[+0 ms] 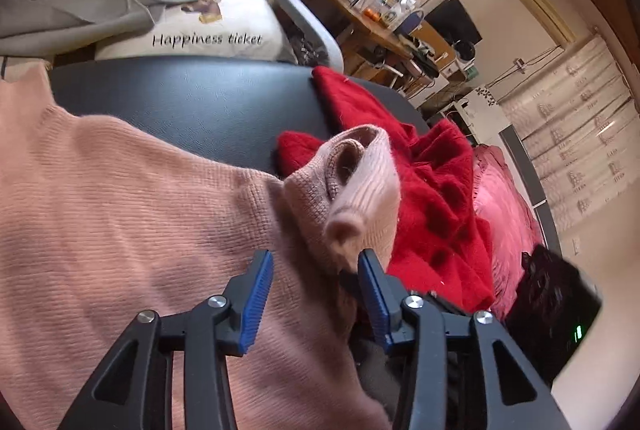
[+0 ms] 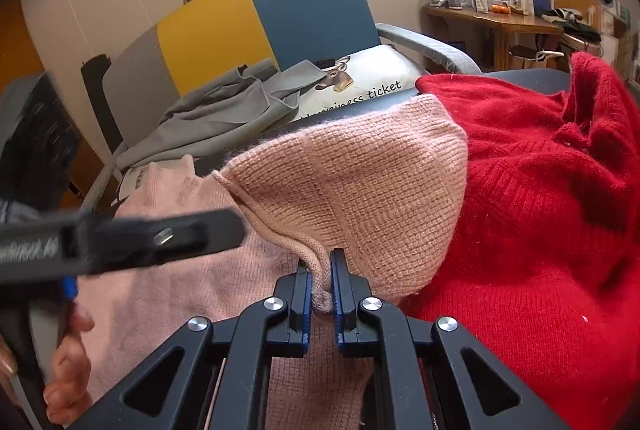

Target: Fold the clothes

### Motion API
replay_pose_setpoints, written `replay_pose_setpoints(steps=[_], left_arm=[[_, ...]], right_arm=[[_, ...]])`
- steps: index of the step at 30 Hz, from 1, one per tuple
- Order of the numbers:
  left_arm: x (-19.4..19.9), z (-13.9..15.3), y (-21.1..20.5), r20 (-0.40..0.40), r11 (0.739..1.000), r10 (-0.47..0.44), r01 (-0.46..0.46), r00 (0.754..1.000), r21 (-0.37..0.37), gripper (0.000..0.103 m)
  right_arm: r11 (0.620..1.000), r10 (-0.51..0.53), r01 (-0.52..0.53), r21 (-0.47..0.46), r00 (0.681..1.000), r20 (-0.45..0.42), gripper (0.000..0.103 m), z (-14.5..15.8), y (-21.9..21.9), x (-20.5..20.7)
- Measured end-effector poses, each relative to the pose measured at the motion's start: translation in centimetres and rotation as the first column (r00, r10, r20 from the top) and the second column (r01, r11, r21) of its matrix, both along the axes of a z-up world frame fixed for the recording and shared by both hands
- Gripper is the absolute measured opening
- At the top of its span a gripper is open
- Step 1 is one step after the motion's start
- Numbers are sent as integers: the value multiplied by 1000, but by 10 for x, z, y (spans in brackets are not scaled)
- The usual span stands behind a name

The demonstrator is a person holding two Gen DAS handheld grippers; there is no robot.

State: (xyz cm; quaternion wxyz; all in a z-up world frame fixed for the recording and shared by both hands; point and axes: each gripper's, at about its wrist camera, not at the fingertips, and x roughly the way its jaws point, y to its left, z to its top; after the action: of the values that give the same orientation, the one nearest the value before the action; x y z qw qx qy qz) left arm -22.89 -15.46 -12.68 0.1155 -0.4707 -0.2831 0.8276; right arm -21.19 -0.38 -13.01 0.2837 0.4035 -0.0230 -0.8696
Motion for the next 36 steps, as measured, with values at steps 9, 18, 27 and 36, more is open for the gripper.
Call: replay_pose_setpoints(steps=[9, 18, 27, 36], left_arm=[[-28, -13, 14, 36, 999, -13, 14, 999, -29, 23], [-30, -4, -6, -6, 997, 39, -39, 999, -60, 5], [-1, 45, -81, -94, 993, 117, -119, 989, -14, 5], [51, 20, -175, 66, 974, 160, -168, 985, 153, 5]], right_arm=[[999, 35, -34, 30, 999, -4, 9, -12, -10, 5], [993, 36, -31, -114, 998, 45, 60, -1, 19, 28], [993, 109, -98, -73, 980, 167, 68, -32, -7, 45], [993, 117, -114, -29, 988, 104, 85, -40, -19, 55]])
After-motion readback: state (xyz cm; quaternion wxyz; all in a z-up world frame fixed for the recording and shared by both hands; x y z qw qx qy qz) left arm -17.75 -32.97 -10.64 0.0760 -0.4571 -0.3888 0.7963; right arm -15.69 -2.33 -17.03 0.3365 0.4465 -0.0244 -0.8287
